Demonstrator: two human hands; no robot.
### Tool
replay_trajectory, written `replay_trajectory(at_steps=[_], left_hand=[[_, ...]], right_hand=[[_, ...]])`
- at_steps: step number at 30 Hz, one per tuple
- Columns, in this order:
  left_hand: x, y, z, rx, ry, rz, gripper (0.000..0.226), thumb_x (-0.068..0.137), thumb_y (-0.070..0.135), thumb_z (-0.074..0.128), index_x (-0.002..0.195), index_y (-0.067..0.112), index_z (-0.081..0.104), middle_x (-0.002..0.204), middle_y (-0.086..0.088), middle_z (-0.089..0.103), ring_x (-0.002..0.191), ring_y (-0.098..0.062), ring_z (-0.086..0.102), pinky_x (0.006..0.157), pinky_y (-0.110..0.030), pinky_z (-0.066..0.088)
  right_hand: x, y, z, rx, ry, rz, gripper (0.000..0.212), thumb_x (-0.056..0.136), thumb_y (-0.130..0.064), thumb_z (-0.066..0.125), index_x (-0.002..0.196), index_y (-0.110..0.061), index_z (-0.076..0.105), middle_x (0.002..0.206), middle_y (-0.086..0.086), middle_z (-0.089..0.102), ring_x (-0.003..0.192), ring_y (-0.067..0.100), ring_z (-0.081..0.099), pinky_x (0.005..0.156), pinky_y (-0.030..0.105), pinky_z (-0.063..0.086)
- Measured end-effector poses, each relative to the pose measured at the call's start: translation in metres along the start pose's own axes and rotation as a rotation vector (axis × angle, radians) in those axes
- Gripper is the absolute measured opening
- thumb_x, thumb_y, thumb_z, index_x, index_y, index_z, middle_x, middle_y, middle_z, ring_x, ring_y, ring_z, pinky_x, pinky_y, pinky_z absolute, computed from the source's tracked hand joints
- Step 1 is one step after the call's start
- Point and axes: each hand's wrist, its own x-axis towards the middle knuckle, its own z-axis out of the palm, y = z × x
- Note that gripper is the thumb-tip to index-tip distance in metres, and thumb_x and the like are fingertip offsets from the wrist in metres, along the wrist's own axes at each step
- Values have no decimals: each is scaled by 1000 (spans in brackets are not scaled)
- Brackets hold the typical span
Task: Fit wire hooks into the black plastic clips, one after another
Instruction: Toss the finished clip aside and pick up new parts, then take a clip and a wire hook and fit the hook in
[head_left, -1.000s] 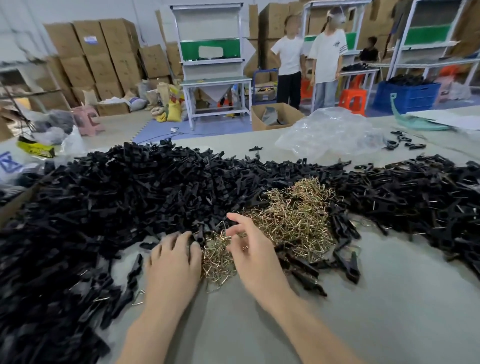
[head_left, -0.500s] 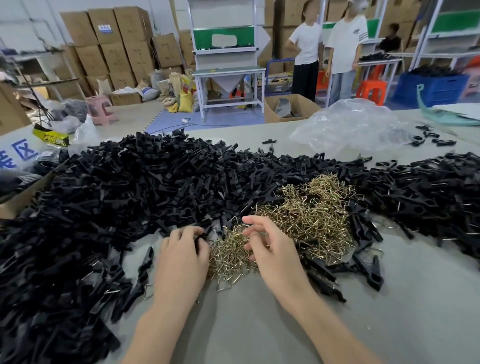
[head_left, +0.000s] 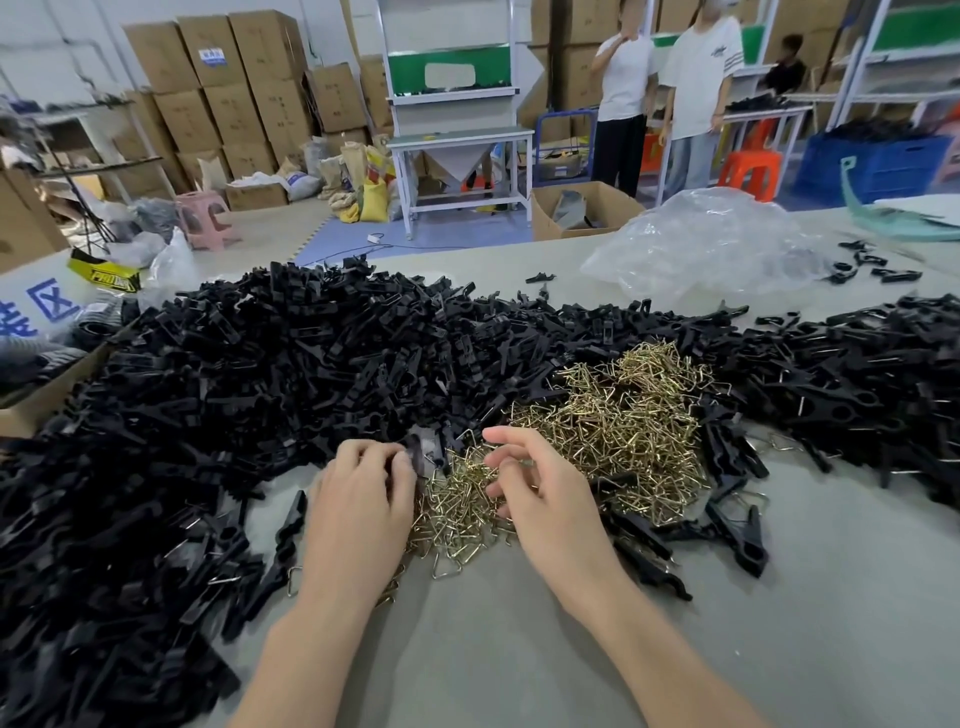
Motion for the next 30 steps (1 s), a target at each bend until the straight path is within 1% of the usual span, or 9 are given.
replay_trajectory(at_steps=[6,11,13,15,18,21,24,28,30], left_hand=[[1,-3,-2,-129,87,-23,15,101,23,54,115,19,59,114,5,55,94,-19,61,78,-42,53],[-1,0,-9,-69,208,52,21,101,32,51,110,19,64,104,9,62,99,-14,50,87,-29,38],[-1,5,-12,-229,181,28,17,100,41,48,103,32,62,95,21,59,91,-5,49,78,-23,38],[1,11,-8,-301,90,24,10,100,41,50,97,39,59,92,22,59,90,-2,54,77,-27,41],[5,20,5,-137,-77,87,15,102,34,52,98,28,64,106,15,63,99,-13,61,94,-42,44],[11,29,13,52,-181,160,22,105,35,41,101,24,59,112,10,64,101,-18,62,95,-42,42],[11,30,12,156,-177,257,24,106,37,35,101,26,56,99,11,65,93,-16,63,92,-38,40],[2,19,9,-15,-153,292,19,104,31,46,100,18,60,96,7,62,87,-17,59,80,-35,46],[-2,17,5,-127,-82,256,15,103,32,47,96,23,58,93,12,59,85,-7,57,76,-27,44]], right_hand=[[-1,-1,0,3,-11,8,37,102,-13,48,112,-47,62,102,-24,65,90,3,67,77,27,58],[-1,-3,0,16,-8,17,38,102,-12,48,111,-46,63,101,-21,66,87,5,68,75,31,58],[-1,-3,0,19,-4,15,37,102,-13,48,111,-45,63,101,-17,67,85,7,68,72,35,59],[0,-3,0,23,-1,15,35,103,-14,48,113,-44,63,102,-15,68,85,6,68,72,36,59],[0,-4,-1,51,0,22,34,103,-14,48,113,-42,63,102,-15,68,84,5,68,72,33,59],[0,-4,-2,89,10,40,36,102,-12,47,110,-43,64,99,-19,67,82,5,68,68,31,59],[1,-4,-3,129,27,58,37,102,-11,47,107,-44,65,99,-19,67,77,4,67,65,31,57],[1,-5,-3,154,27,64,37,102,-10,48,107,-43,66,98,-17,68,76,3,67,65,30,57],[1,-5,-2,153,26,66,36,102,-11,48,107,-42,66,97,-16,68,78,4,68,68,33,58]])
